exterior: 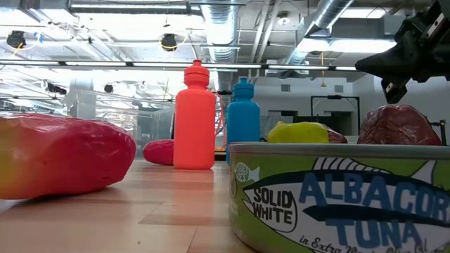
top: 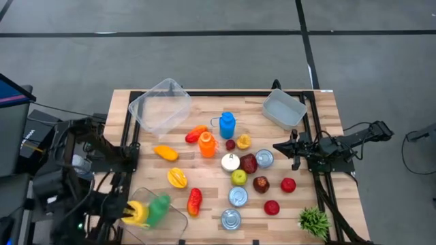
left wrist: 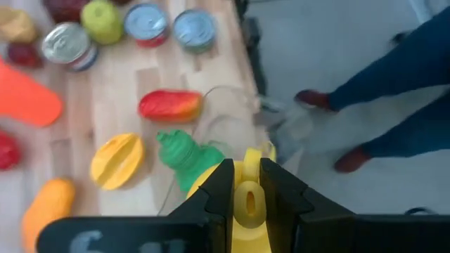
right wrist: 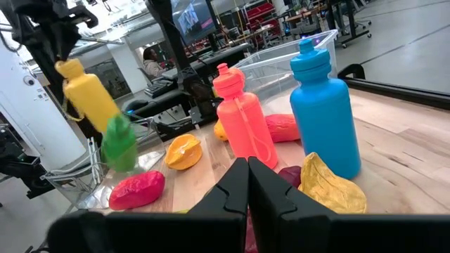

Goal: Pick & Place Food Item
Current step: Put the yellow water bottle into the transparent bin

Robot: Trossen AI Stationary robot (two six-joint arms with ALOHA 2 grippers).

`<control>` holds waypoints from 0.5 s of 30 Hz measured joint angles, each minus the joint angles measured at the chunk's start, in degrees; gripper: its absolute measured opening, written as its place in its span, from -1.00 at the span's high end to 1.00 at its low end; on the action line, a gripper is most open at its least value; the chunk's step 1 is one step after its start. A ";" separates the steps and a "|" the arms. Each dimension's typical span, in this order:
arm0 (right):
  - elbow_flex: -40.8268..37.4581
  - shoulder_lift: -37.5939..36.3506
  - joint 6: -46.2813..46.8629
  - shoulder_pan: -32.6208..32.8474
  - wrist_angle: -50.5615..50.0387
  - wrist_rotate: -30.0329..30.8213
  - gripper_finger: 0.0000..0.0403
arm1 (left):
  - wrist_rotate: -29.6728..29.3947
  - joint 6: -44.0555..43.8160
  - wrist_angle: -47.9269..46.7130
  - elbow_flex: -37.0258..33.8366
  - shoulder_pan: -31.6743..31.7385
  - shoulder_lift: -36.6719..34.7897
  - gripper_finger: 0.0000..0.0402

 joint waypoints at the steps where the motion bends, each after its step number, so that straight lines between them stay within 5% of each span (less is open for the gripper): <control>1: 0.00 -0.02 0.00 0.00 0.00 0.00 1.00 | 0.02 0.87 1.29 0.02 0.04 -0.21 0.82; 8: 0.00 0.00 0.00 0.00 0.00 0.00 1.00 | -2.22 -2.28 0.84 -0.98 -2.43 -0.22 0.82; 15: 0.00 0.00 0.00 0.00 0.00 -0.02 1.00 | -6.29 -8.83 1.38 -11.96 -5.21 -2.49 0.81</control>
